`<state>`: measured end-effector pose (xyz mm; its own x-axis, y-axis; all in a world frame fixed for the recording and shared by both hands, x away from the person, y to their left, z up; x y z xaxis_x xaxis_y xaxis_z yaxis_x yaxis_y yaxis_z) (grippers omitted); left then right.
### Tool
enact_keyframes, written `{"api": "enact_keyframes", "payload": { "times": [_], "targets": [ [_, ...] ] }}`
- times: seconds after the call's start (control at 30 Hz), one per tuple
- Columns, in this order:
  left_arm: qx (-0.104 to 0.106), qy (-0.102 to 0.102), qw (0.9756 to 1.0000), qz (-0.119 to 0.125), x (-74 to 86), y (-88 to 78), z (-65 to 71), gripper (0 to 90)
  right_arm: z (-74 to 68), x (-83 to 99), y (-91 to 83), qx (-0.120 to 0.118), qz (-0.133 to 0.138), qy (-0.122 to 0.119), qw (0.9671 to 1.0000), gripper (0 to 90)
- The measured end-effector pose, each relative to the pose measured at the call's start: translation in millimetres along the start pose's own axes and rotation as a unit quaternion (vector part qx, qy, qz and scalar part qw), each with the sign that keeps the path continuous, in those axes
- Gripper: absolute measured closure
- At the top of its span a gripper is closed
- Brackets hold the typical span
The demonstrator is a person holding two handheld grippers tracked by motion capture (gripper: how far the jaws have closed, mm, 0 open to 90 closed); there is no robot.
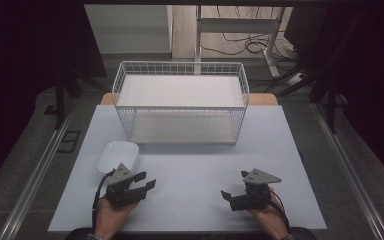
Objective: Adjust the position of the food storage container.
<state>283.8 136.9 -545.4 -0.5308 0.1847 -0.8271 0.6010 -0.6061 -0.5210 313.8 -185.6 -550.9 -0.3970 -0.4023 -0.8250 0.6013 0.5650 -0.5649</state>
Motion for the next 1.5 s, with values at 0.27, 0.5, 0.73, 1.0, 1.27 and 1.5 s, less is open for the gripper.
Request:
{"api": "enact_keyframes", "payload": {
  "times": [0.27,0.5,0.73,1.0,1.27,1.5],
  "targets": [
    [-0.016,-0.031,0.9994,0.006,-11.6,-9.4,-23.1,80.6,-5.3,0.5,2.4,-0.003,-0.006,-0.014,0.9999,0.0],
    [-0.043,-0.007,0.9990,-0.003,-21.6,-19.0,-39.0,87.3,-5.5,0.8,3.5,0.005,-0.010,-0.023,0.9997,0.0],
    [-0.072,-0.032,0.9969,0.004,-31.2,-27.4,-73.5,89.9,-6.0,1.8,5.7,0.007,-0.014,-0.030,0.9994,0.0],
    [-0.108,-0.058,0.9924,0.012,-38.9,-33.1,-112.1,89.9,-9.4,2.9,7.9,0.003,-0.018,-0.038,0.9991,0.0],
    [-0.149,-0.078,0.9857,0.012,-36.9,-40.3,-146.8,90.0,-9.4,3.4,8.1,0.003,-0.019,-0.037,0.9991,0.0],
    [-0.177,-0.100,0.9790,-0.003,-24.0,-40.6,-171.2,90.0,-10.9,4.0,9.3,0.000,-0.021,-0.038,0.9991,0.0]
  ]
}}
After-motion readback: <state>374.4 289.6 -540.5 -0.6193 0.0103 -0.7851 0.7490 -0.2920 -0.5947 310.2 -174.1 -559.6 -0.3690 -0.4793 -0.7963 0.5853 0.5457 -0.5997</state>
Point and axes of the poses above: each handheld gripper's, and its own axes: y roughly forward along the jaws, x roughly out of its underside, z roughly to its right, the point moved 7 cm from there along y, roughly forward along the jaws, and after that the axes turned 3 degrees about x, right-handed, at the moved point
